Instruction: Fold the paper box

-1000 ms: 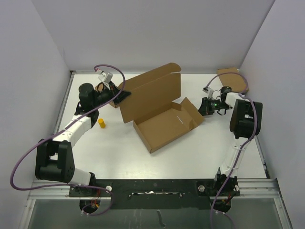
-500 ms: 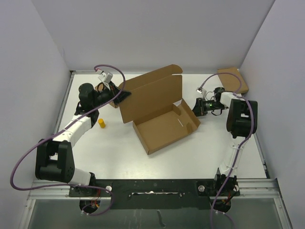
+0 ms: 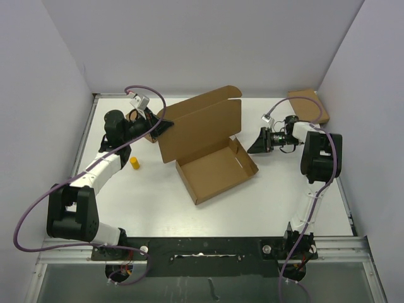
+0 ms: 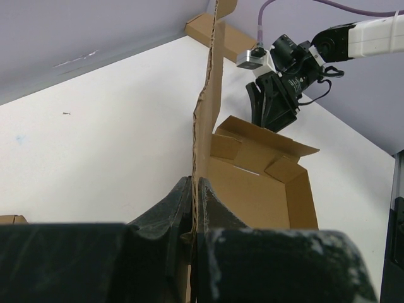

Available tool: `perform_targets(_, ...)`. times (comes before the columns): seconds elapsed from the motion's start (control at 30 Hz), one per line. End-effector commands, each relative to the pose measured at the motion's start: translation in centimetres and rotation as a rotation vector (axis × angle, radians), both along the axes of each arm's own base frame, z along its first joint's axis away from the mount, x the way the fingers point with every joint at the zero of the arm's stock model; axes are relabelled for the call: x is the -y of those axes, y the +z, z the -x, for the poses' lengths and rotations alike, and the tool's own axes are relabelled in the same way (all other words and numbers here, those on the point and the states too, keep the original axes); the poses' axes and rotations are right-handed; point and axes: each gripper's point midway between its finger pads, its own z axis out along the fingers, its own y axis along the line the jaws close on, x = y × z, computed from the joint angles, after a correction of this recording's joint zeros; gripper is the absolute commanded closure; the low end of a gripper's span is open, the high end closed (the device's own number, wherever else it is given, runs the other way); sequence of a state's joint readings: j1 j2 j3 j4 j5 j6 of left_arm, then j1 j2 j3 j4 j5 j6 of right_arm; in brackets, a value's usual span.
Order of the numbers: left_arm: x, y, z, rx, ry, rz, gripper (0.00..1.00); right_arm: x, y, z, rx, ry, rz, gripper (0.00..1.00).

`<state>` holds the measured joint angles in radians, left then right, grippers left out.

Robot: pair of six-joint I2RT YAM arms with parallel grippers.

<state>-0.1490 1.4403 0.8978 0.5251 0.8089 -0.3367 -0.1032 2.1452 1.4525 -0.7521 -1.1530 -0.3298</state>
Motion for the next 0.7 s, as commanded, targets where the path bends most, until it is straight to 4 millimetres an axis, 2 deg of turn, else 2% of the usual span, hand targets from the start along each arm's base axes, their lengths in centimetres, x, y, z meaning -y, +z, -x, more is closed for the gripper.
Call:
perform_targets(0.0,0.2,1.4,-0.2,0.062,-0.013,0.008,1.0,-1.2,4.4,0.4,0.053,0.009,-0.097,0.65)
perform_targets(0.2,0.2,1.3,-0.2,0.06,-0.013,0.007,1.0,-1.9,4.7,0.8,0.022,0.01,-0.146,0.56)
perform_targets(0.4,0.2,1.3,-0.2,0.06,-0.014,0.007,1.0,-2.8,3.9,1.3,0.005,0.029,-0.121,0.44)
perform_targets(0.67,0.2,1.4,-0.2,0.062,-0.013,0.008,1.0,-3.4,3.1,1.6,0.041,0.058,-0.009,0.4)
